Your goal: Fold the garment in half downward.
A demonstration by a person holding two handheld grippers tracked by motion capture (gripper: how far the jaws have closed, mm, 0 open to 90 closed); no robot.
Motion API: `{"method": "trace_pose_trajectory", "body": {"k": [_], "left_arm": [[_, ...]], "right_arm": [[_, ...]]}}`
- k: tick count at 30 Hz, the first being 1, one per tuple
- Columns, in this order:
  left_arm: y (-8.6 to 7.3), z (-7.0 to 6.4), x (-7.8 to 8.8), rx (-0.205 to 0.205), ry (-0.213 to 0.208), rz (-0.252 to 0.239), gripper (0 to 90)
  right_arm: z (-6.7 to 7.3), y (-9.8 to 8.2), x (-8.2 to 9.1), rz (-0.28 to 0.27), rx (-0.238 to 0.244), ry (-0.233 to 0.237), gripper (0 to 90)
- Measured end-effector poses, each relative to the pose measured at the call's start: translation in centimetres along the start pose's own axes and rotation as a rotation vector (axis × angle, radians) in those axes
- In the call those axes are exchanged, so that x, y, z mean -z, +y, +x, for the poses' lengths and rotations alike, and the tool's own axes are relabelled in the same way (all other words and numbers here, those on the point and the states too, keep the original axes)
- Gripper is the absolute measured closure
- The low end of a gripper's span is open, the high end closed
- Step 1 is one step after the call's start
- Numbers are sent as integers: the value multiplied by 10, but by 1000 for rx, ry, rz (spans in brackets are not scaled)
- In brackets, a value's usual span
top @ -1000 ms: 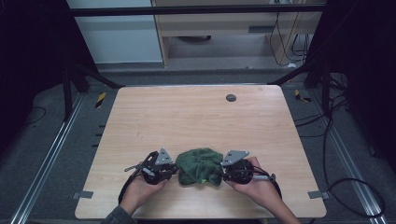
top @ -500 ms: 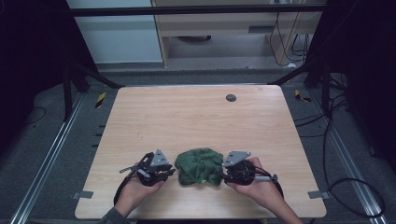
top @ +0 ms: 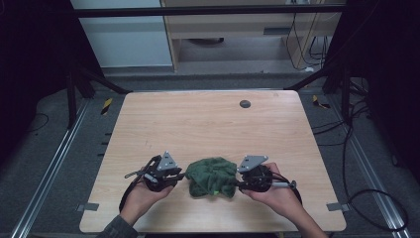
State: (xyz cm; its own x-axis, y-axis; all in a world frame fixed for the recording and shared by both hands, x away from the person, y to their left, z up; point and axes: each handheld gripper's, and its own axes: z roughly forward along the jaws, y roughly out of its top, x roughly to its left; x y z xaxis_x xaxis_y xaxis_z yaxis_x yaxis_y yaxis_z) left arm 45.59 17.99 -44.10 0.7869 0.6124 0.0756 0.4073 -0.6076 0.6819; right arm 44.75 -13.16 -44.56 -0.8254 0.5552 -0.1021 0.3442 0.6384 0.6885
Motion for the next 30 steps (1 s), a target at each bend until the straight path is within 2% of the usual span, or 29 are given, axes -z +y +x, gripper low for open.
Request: {"method": "trace_pose_trajectory", "body": {"k": [5, 10, 13, 16, 18, 20, 27, 30], "left_arm": [[5, 2, -3, -11, 1, 9, 712], [12, 5, -5, -13, 1, 2, 684], [19, 5, -7, -27, 2, -4, 647], [24, 8, -8, -23, 10, -7, 602], [26, 10, -8, -22, 19, -5, 554], [29, 13, -9, -8, 23, 4, 493], [32, 19, -5, 24, 61, 8, 240], [30, 22, -3, 31, 56, -4, 147]], "right_arm": [[-7, 2, 1, 1, -10, -10, 494], [-14, 1, 2, -15, -54, -30, 422], [-16, 1, 4, -29, -68, -46, 372], [-19, 1, 6, -30, -83, -60, 331], [-24, 0, 8, -29, -95, -67, 279], [-30, 0, 8, -21, -128, -69, 235], [-44, -2, 11, -61, -167, -102, 113], [-48, -3, 13, -65, -177, -108, 75]]}}
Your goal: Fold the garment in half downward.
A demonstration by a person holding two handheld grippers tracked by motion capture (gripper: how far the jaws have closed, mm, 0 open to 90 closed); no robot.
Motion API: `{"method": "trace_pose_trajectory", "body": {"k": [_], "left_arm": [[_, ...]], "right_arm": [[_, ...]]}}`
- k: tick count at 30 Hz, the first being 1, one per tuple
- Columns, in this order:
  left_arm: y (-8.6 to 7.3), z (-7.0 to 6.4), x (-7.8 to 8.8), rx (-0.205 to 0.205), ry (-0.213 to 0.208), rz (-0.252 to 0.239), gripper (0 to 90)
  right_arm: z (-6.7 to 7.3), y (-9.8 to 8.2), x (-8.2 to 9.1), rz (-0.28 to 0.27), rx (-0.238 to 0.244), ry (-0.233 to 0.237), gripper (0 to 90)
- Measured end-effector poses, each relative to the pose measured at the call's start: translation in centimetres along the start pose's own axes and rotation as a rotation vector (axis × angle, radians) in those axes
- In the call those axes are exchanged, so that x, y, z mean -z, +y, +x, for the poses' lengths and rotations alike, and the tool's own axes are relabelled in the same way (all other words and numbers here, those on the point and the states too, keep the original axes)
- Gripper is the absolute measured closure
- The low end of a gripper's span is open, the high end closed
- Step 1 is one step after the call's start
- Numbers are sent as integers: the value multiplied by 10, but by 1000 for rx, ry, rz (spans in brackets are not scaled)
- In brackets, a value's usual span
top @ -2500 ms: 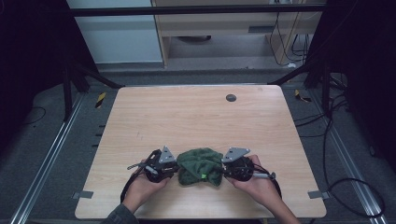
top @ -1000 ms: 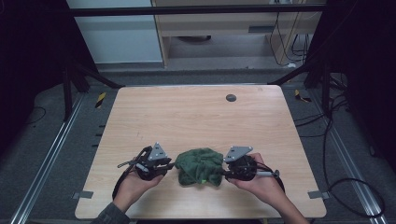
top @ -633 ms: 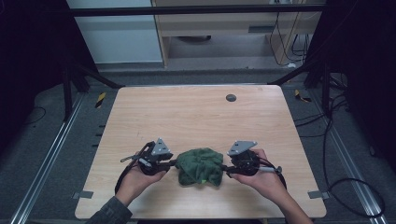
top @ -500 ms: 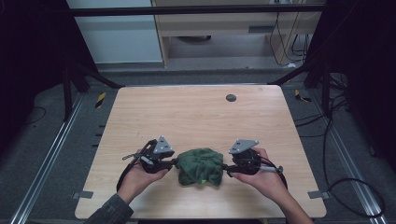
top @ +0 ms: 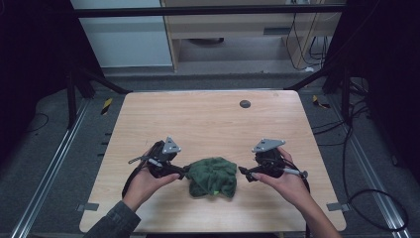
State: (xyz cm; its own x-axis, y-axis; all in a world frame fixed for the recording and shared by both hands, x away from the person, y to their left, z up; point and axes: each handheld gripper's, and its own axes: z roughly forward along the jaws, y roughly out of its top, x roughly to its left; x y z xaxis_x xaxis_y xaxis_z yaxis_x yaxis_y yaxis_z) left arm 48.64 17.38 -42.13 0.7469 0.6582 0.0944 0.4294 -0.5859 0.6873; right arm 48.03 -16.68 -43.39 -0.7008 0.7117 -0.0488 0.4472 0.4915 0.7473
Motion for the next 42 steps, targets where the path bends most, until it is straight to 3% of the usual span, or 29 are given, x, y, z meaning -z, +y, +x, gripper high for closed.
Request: {"method": "trace_pose_trajectory", "body": {"k": [5, 8, 12, 16, 21, 29, 42], "left_arm": [[-10, 13, 8, 53, 8, -36, 77], [-17, 23, 13, 77, 18, -48, 63], [-29, 36, 17, 114, 51, -35, 62], [-44, 48, 20, 164, 56, -31, 63], [-59, 61, 20, 186, 90, 2, 63], [-84, 80, 18, 212, 130, 52, 67], [-117, 102, 12, 260, 173, 74, 67]], "right_arm": [[-10, -3, 3, -21, -15, -40, 72], [-19, -6, 6, -24, -26, -36, 66], [-30, -12, 10, -29, -51, -45, 66], [-41, -18, 12, -23, -73, -63, 77], [-55, -29, 10, 5, -103, -92, 91], [-77, -47, 7, 11, -182, -94, 98], [-95, -67, 0, 68, -224, -130, 105]]}}
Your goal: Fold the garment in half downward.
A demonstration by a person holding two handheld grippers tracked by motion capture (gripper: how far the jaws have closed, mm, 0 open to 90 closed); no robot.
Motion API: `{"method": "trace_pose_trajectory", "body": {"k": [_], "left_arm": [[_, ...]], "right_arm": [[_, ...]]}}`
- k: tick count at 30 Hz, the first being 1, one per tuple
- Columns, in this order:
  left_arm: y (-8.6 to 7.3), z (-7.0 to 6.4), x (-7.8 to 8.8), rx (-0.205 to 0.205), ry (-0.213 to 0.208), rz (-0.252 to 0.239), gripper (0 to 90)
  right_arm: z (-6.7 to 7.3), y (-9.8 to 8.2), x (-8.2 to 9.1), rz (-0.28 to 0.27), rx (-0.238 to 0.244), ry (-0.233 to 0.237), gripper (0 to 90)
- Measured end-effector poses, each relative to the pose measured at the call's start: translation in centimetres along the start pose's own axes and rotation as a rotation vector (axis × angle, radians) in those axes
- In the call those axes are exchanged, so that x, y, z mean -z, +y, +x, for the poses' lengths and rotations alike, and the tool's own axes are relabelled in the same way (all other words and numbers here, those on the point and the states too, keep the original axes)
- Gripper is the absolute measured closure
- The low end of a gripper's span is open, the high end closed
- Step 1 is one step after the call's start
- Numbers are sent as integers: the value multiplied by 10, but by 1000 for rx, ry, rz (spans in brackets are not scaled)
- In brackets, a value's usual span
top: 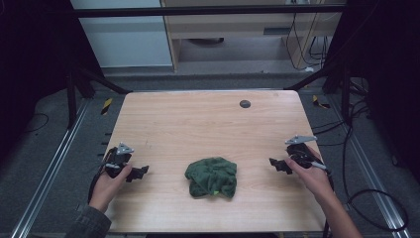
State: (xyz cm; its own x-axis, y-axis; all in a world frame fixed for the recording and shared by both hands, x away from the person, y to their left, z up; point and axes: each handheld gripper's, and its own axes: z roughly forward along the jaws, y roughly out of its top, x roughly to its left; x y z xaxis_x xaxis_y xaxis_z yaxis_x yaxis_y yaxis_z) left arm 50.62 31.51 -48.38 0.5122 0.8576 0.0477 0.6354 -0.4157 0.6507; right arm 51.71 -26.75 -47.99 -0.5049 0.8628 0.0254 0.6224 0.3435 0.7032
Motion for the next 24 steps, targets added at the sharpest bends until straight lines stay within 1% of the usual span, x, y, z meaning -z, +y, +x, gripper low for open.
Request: {"method": "trace_pose_trajectory", "body": {"k": [2, 5, 7, 8, 9, 10, 12, 14, 16, 17, 18, 20, 23, 24], "left_arm": [[-3, 3, -2, 7, 1, 2, 67], [-5, 7, -4, 21, 9, -11, 67], [-4, 8, -5, 42, 10, -33, 67], [-4, 9, -6, 49, 5, -41, 67], [-3, 9, -8, 58, 4, -53, 67], [-2, 9, -10, 65, 6, -62, 67], [0, 10, -13, 73, 5, -68, 67], [0, 9, -17, 70, 5, -66, 67], [1, 7, -22, 60, 10, -56, 66], [1, 7, -24, 68, 8, -58, 66], [0, 6, -26, 67, 6, -58, 66], [0, 3, -29, 65, 22, -77, 52], [-1, 3, -31, 62, 26, -94, 38], [0, 2, -31, 64, 24, -93, 33]], "right_arm": [[-2, -2, -3, 9, -3, -2, 106], [-5, -4, -7, 18, -11, -9, 107], [-6, -4, -10, 14, -18, -14, 110], [-6, -3, -12, 9, -21, -16, 112], [-6, -3, -13, 7, -34, -13, 113], [-7, -3, -15, 2, -32, -20, 114], [-7, -2, -19, -2, -53, -24, 115], [-8, -1, -22, -11, -65, -29, 115], [-9, -1, -26, -22, -70, -45, 115], [-9, -1, -27, -23, -81, -48, 114], [-9, -1, -29, -27, -84, -53, 114], [-9, -2, -32, -32, -102, -58, 112], [-9, -2, -36, -44, -118, -71, 100], [-8, -2, -36, -53, -128, -70, 93]]}}
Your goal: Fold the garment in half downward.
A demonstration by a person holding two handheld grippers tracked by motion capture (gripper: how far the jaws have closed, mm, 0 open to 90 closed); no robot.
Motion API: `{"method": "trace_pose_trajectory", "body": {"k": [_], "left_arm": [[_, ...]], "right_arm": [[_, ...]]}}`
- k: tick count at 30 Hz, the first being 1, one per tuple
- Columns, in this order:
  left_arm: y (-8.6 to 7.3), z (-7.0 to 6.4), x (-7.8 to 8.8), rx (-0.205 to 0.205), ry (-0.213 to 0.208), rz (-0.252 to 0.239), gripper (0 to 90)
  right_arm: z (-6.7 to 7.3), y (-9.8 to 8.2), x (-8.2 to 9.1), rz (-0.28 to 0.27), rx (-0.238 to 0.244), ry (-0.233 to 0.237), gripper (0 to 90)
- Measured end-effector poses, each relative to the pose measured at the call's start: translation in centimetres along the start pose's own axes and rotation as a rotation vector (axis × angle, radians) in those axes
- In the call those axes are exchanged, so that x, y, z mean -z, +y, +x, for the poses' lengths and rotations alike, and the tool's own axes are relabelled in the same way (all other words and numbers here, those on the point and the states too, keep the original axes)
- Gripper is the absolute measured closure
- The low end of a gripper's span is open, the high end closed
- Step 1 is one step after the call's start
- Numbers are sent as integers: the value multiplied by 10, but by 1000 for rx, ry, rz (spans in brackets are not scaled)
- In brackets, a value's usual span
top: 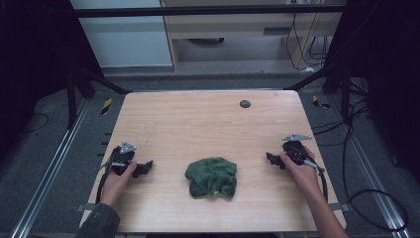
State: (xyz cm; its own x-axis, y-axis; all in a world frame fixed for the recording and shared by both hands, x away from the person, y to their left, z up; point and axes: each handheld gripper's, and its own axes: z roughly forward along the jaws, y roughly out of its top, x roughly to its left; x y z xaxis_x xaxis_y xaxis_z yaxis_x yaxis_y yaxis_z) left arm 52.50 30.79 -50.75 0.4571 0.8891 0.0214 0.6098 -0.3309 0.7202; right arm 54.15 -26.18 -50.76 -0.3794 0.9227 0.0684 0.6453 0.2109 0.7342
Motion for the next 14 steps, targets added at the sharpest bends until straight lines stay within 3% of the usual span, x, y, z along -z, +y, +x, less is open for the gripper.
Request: {"method": "trace_pose_trajectory", "body": {"k": [2, 5, 11, 14], "left_arm": [[0, -1, 0, 0, 3, 1, 28], [1, -2, -1, -2, 5, 7, 12], [1, -3, -2, 12, 13, 13, 0], [1, -3, -2, 14, 11, 14, 0]], "right_arm": [[3, -1, -3, -15, 8, -21, 70], [11, 1, -8, 9, 47, -64, 41], [29, 5, -15, 14, -21, -134, 5], [30, 5, -15, 14, -25, -138, 4]]}}
